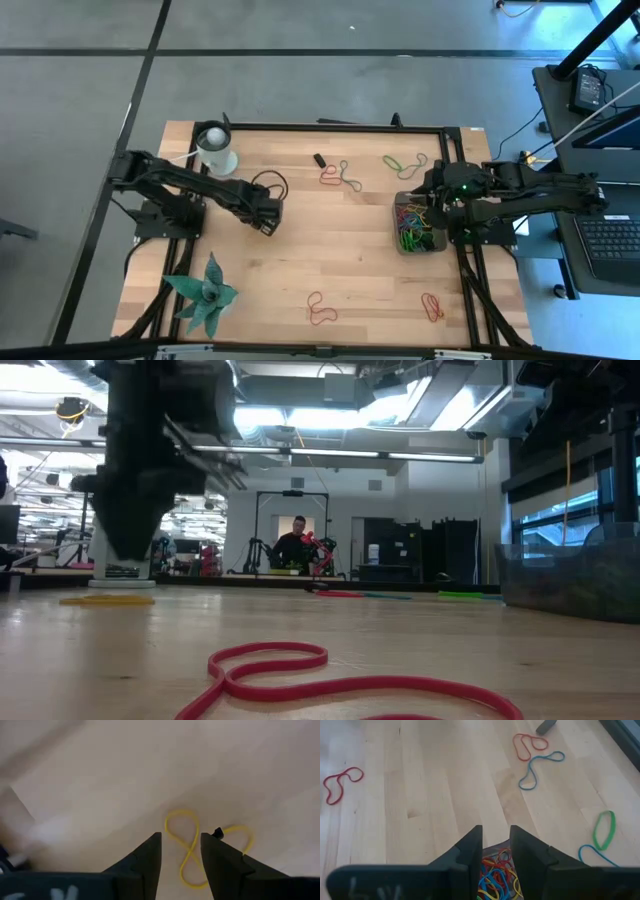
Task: Pick and place rubber bands into bin
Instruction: Put the yellow rubber band into the black bin
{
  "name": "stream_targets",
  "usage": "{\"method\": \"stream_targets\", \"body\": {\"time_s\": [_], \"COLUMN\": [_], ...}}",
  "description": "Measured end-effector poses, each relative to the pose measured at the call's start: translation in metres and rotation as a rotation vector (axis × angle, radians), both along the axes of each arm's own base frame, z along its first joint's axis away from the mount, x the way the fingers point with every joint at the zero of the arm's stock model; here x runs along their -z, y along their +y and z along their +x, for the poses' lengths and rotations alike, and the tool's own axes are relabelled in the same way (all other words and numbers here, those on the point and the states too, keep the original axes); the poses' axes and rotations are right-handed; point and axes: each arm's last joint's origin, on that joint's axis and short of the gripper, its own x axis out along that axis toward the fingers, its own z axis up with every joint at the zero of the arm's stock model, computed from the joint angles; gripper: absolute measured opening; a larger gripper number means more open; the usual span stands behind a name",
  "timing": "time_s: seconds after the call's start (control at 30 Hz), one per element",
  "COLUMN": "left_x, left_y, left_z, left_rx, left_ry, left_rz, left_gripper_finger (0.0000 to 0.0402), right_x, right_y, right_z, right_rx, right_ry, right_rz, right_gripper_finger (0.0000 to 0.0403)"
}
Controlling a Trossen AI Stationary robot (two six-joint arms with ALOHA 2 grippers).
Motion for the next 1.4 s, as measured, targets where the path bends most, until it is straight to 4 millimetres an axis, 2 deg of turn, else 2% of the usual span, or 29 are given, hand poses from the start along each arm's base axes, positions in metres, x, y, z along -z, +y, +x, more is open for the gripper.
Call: {"method": "stream_targets", "body": {"time_s": [0.27,0.47,0.57,0.67,0.73,0.83,1.13,1.27,1.4], "left_x": [0.036,0.054,0.056,0.054,0.048,0.037,-0.024,-0.047,-0.061], "left_y": [-0.016,-0.026,-0.027,-0.028,-0.028,-0.03,-0.027,-0.021,-0.015], "left_z": [0.009,0.013,0.015,0.017,0.019,0.027,0.044,0.051,0.059], "left_rx": [0.051,0.128,0.149,0.148,0.152,0.158,0.211,0.26,0.297], "left_ry": [0.165,0.236,0.239,0.219,0.189,0.11,-0.125,-0.191,-0.237], "left_rz": [-0.096,-0.092,-0.127,-0.141,-0.142,-0.131,0.021,0.068,0.083], "left_gripper_finger": [0.0126,0.0123,0.0101,0.005,0.0016,0.0004,0.0002,0.0002,0.0002], "right_x": [0.0,0.0,0.0,0.0,0.0,0.0,0.0,0.0,0.0], "right_y": [0.0,0.0,0.0,0.0,0.0,0.0,0.0,0.0,0.0], "right_z": [0.0,0.0,0.0,0.0,0.0,0.0,0.0,0.0,0.0], "right_rx": [0.003,0.003,0.003,0.003,0.003,0.003,0.003,0.009,0.01], "right_ry": [0.0,0.0,0.0,0.0,0.0,0.0,0.001,0.0,0.0], "right_rz": [0.003,0.003,0.003,0.003,0.003,0.003,0.003,0.01,0.011], "right_gripper_finger": [0.0102,0.0102,0.0102,0.0102,0.0102,0.0102,0.0102,0.0102,0.0102]}}
